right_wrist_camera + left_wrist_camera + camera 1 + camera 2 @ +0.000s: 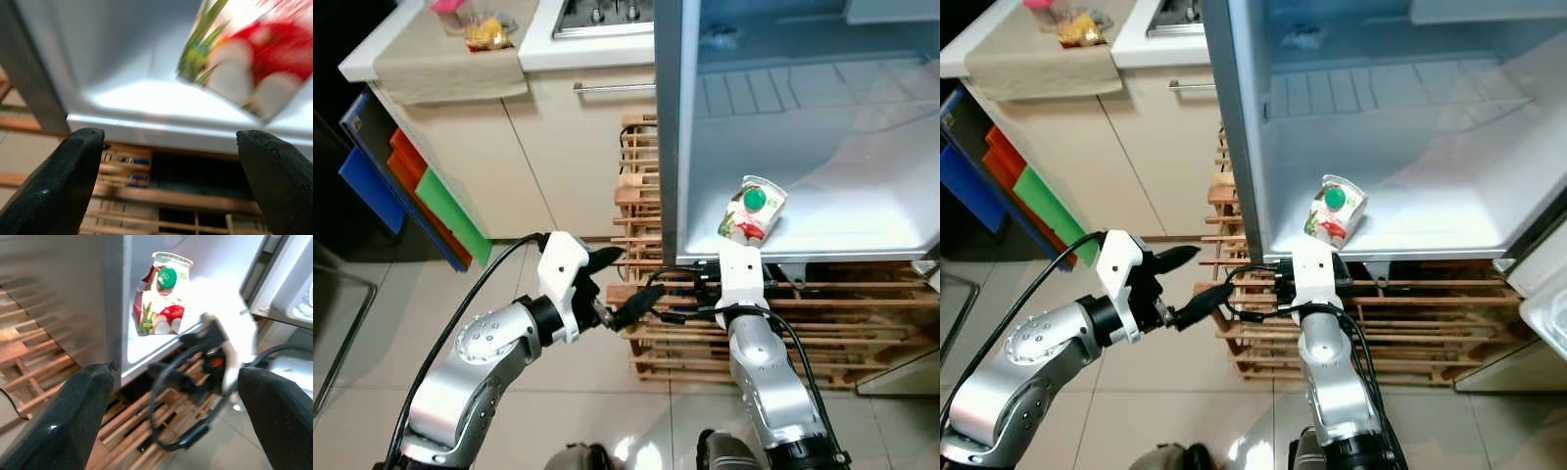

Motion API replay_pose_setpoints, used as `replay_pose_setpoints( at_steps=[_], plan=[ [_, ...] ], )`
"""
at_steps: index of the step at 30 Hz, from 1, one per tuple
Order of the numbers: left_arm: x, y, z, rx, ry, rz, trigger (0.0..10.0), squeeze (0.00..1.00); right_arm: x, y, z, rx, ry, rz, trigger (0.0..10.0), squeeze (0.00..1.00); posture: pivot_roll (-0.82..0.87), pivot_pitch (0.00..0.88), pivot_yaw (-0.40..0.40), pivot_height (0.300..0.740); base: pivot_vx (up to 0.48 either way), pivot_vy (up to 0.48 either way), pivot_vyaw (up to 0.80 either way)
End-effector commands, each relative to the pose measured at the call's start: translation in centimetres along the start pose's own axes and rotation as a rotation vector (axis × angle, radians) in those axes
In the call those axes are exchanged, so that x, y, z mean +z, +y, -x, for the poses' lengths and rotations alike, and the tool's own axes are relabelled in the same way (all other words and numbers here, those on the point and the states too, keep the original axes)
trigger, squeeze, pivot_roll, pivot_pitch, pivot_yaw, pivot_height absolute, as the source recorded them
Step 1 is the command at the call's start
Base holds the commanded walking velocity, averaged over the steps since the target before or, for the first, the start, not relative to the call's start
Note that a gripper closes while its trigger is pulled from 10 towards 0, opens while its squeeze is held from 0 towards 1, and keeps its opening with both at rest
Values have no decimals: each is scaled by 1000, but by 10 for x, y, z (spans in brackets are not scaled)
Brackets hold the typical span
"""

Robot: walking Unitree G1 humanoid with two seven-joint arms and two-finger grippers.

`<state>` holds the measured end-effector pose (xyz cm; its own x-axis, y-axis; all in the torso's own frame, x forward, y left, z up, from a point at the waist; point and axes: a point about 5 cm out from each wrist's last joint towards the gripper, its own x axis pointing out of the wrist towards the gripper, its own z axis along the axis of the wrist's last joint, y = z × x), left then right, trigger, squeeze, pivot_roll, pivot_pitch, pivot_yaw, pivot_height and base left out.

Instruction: Restocking fridge

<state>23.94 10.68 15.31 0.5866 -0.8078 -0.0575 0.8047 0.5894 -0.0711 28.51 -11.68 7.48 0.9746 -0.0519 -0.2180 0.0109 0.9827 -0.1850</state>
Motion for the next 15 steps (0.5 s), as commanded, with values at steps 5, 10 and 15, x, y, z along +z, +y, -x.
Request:
replay_pose_setpoints(
  at_steps=[5,10,15],
  plan=[
    [8,-9,10,-29,5,19,10000,0,20,-15,-8,-126,-58,41,10000,0,20,282,139,740,0,0,0],
    [10,-20,14,-46,3,52,10000,0,39,-26,-11,-192,-135,41,10000,0,25,297,134,740,0,0,0],
    [10,-25,15,-49,6,76,10000,0,45,-26,-10,-198,-163,61,10000,0,24,304,133,740,0,0,0]
  ],
)
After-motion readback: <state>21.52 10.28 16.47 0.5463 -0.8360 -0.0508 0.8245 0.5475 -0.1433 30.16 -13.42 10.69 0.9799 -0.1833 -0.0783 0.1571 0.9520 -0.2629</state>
